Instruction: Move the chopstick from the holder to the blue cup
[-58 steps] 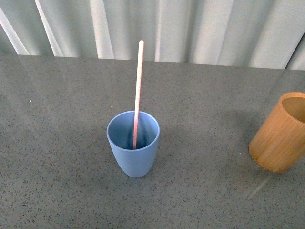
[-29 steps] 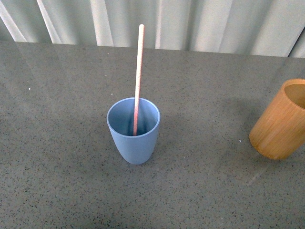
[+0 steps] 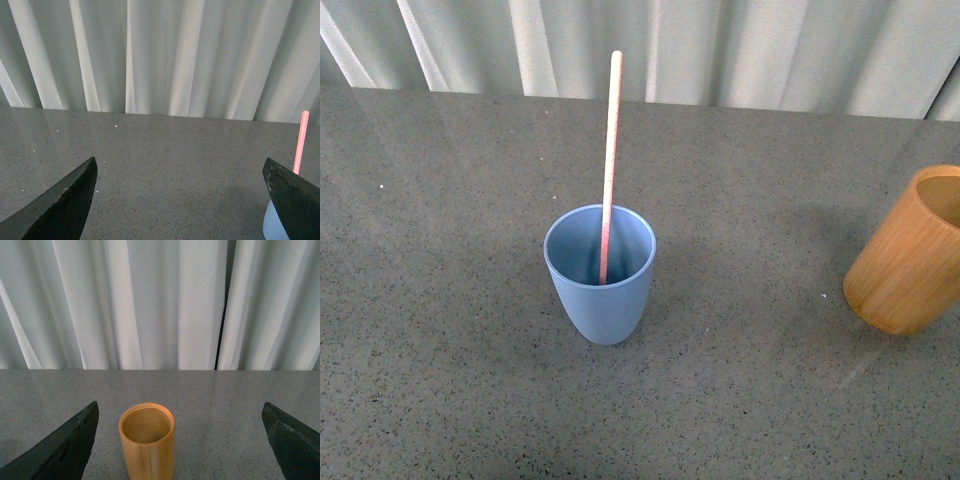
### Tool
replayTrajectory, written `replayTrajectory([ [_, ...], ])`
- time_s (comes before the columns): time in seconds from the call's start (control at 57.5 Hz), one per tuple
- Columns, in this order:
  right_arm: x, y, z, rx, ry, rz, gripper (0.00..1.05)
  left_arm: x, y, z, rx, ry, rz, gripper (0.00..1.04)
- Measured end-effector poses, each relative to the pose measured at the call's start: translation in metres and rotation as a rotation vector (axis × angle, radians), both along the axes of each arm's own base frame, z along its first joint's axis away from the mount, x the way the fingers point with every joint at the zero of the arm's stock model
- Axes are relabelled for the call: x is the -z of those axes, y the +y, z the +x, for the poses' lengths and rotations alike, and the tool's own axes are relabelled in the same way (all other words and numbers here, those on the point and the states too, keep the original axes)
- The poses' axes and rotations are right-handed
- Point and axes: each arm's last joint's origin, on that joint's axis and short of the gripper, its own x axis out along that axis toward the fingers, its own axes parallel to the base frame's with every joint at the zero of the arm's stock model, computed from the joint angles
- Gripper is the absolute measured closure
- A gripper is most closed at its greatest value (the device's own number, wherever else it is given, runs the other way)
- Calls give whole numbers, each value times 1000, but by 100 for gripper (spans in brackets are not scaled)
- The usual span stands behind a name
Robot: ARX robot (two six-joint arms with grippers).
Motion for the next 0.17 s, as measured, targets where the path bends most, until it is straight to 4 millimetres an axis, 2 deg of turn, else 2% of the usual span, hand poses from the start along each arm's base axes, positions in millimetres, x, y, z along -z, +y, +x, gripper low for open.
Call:
replayTrajectory([
  [0.174,0,0,0,0,0,0,10,0,0,0,0,0,0,7],
])
